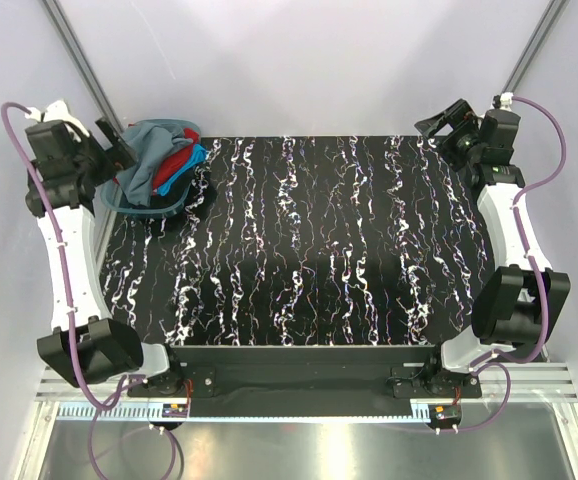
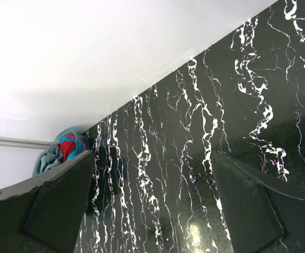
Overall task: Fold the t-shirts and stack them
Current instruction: Grab the tshirt from the pile
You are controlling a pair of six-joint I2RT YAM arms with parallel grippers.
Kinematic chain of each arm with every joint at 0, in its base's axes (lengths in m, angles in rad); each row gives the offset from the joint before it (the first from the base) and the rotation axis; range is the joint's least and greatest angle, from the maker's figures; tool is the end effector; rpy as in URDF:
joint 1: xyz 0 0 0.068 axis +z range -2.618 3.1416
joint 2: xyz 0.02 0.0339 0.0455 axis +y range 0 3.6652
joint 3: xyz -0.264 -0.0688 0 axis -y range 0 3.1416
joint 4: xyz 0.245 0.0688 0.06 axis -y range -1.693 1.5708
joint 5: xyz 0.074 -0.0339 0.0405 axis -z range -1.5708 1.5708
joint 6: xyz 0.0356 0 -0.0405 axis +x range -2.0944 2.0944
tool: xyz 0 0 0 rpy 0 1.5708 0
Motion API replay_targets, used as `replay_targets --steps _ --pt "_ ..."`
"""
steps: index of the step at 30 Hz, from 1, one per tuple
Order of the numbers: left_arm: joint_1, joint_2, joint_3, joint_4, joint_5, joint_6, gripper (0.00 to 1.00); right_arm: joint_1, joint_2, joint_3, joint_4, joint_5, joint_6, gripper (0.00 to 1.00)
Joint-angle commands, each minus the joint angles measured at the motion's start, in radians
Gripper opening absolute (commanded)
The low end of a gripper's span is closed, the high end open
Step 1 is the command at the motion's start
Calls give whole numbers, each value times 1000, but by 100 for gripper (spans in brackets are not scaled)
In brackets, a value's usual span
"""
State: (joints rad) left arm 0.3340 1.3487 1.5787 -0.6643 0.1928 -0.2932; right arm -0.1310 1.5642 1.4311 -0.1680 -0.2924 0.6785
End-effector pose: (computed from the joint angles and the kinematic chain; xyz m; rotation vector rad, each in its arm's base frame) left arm 0.2720 0.0872 0.4395 -0.4987 1.9373 -0.1670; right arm 0.3704 -0.0385 0.3724 0.5585 1.8267 0.6474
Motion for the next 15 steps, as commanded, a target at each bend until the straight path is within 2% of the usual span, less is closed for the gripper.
replay_targets --steps 1,8,15 --pt "-3 -26 -34 3 -56 6 99 2 -27 9 39 15 18 100" --pt "-3 9 -43 9 -134 -27 97 2 -36 2 27 58 -37 100" --pt "-3 44 -80 124 -86 -61 91 2 -39 -15 22 35 -69 100"
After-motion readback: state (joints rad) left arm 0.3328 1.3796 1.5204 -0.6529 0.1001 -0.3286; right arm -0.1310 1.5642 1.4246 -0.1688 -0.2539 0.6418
